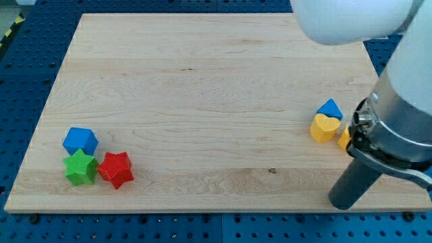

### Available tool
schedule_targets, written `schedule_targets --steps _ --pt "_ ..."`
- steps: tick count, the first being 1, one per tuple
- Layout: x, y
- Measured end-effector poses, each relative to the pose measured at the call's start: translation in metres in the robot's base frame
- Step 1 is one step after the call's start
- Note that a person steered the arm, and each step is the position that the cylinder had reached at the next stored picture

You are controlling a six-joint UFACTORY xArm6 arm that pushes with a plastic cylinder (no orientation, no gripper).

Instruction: Move the red circle slightly towards left

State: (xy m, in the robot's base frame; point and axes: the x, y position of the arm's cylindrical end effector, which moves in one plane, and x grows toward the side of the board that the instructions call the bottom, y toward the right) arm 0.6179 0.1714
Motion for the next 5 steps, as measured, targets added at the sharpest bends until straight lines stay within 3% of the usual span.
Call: schedule_targets --steps 3,5 --pt "-0.001 0.133" --pt "-0.035 0.146"
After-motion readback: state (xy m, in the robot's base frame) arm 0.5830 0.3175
